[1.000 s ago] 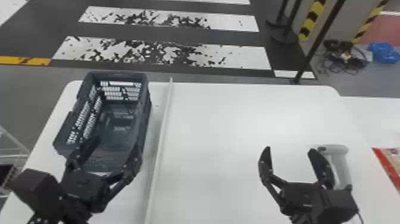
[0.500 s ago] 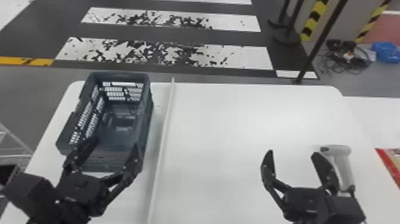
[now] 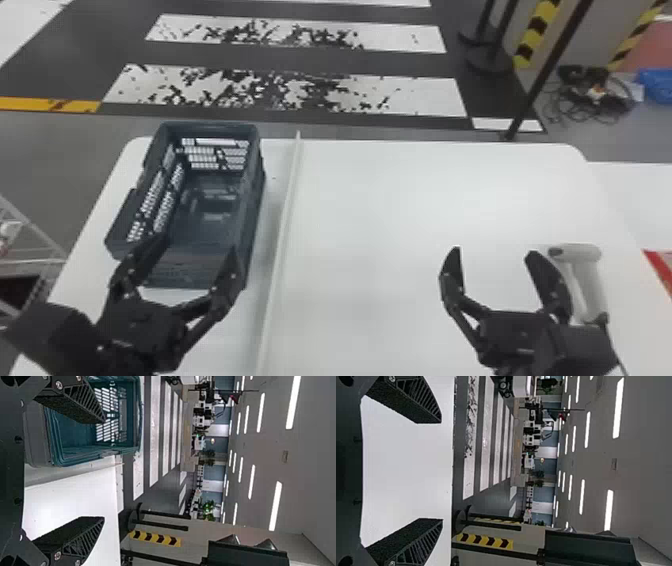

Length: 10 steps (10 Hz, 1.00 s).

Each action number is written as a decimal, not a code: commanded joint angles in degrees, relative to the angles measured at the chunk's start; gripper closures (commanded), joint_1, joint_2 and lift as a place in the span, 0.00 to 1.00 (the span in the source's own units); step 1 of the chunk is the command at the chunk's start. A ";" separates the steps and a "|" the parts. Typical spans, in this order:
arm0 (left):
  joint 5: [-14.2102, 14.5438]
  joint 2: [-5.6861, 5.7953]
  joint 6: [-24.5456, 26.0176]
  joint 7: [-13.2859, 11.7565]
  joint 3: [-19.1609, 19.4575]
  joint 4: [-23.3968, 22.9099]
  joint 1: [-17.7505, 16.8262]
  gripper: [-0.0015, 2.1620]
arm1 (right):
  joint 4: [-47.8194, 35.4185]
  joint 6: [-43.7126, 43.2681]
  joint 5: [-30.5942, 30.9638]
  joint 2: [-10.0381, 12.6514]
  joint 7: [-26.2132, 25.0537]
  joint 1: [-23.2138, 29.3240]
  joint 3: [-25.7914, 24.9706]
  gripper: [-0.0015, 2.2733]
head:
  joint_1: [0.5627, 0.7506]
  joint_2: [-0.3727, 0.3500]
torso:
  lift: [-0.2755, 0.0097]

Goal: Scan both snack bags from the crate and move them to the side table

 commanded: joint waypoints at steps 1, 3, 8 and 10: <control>-0.02 -0.02 -0.02 0.08 -0.08 -0.04 -0.23 0.06 | -0.07 0.00 0.00 0.00 0.00 0.10 0.01 0.02 | 0.70 0.48 | 0.70; -0.02 -0.02 -0.02 0.17 -0.17 0.05 -0.41 0.06 | -0.07 0.00 0.00 0.09 -0.09 0.10 0.01 0.02 | 0.70 0.48 | 0.70; 0.25 0.24 -0.20 0.17 -0.08 -0.21 -0.15 0.06 | -0.07 0.18 0.62 0.44 -0.79 0.01 0.63 0.02 | 0.70 0.49 | 0.70; 0.25 0.24 -0.37 0.17 -0.08 -0.30 0.03 0.06 | -0.16 0.00 0.70 0.44 -0.79 0.19 0.80 0.02 | 0.70 0.49 | 0.70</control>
